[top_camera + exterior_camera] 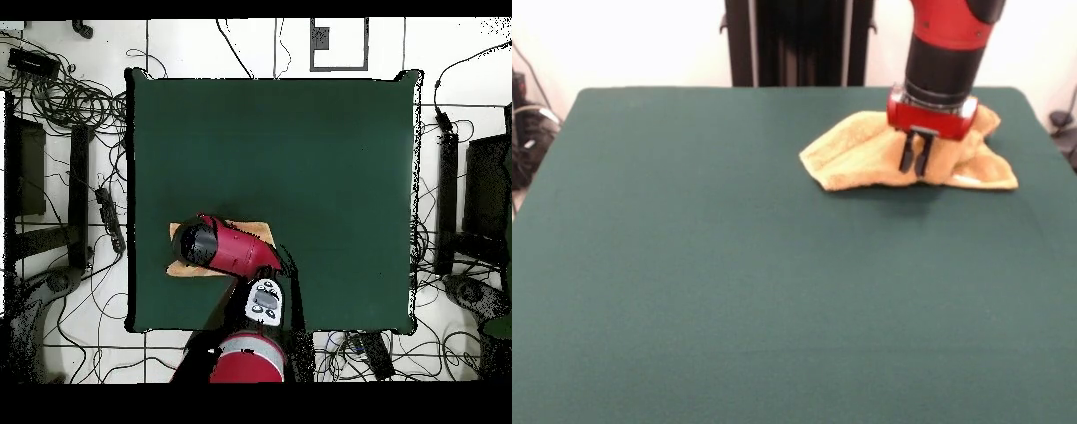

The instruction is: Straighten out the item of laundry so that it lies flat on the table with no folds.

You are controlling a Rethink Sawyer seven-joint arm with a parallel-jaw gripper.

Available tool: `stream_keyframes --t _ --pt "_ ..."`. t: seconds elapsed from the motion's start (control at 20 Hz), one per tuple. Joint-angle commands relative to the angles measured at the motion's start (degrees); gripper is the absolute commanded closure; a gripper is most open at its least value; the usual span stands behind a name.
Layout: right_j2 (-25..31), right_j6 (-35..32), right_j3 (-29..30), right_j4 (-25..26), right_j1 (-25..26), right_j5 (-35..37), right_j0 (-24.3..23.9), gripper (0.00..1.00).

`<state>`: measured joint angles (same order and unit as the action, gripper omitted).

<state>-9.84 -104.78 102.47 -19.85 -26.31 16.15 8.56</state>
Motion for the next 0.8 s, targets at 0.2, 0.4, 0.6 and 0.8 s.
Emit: stream_keyframes --t 0.2,0.4,0.6,0.8 --pt "-3.2 -4.7 -11.3 7.4 -8.6 30.1 1.7 1.00" --pt "-1.6 -4.9 -12.0 8.6 -11.3 35.4 0.0 1.00" --pt "-0.4 -4.5 -12.8 9.6 -12.6 38.6 -1.4 1.00" --pt "0.1 -4.2 -14.4 10.2 -13.0 40.5 -2.5 1.00"
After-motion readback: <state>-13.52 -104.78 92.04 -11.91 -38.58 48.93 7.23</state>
